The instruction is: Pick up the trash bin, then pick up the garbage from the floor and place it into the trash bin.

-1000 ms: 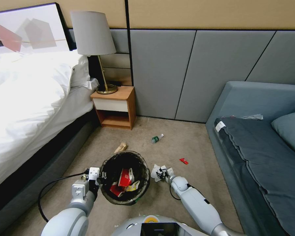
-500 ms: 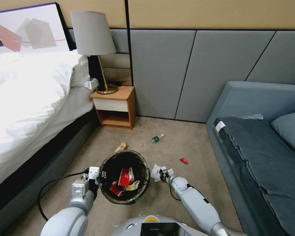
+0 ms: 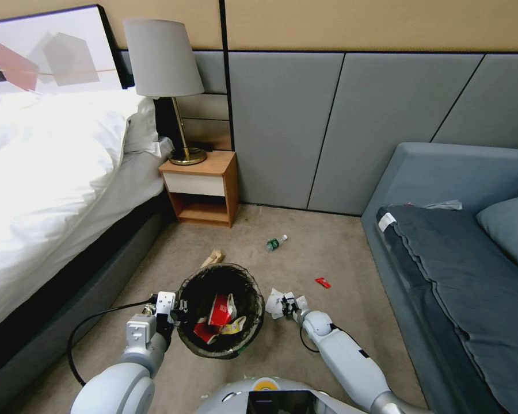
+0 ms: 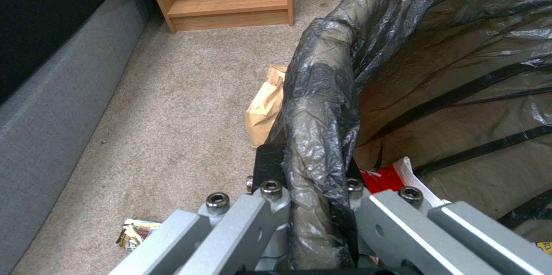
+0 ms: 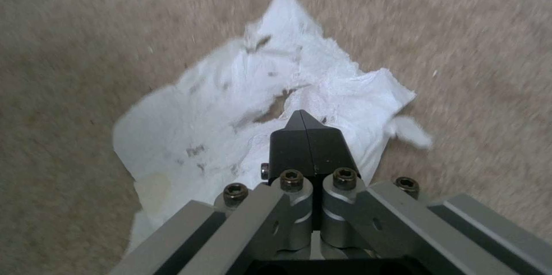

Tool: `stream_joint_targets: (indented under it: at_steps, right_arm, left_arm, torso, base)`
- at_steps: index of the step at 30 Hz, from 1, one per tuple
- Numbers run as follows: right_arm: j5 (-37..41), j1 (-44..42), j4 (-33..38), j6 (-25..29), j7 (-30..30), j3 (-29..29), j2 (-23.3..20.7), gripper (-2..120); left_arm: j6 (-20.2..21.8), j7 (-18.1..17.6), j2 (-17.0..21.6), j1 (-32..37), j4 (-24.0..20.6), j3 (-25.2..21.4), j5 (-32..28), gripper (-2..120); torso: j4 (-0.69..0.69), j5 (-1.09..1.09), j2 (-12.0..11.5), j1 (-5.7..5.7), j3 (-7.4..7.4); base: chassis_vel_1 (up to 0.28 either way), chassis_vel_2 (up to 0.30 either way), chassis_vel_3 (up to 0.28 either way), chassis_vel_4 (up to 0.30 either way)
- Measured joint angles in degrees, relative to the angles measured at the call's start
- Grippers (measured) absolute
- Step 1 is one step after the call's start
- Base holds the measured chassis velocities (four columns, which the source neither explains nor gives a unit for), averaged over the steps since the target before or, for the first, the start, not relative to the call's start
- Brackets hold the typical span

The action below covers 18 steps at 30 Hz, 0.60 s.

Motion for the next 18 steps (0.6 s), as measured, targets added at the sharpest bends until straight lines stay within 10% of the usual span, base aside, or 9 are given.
stream_joint_targets:
  at_steps: [18]
  right_arm:
    - [1.11, -1.11, 6.57, -0.64, 0.04, 0.2, -1.99, 0]
  left_arm:
    - [0.05, 0.06, 0.27, 0.01, 0.0, -0.17, -0.23, 1]
  torso:
    - [0.0, 0.0, 0.0, 0.0, 0.0]
  base:
    - [0.0, 0.0, 0.0, 0.0]
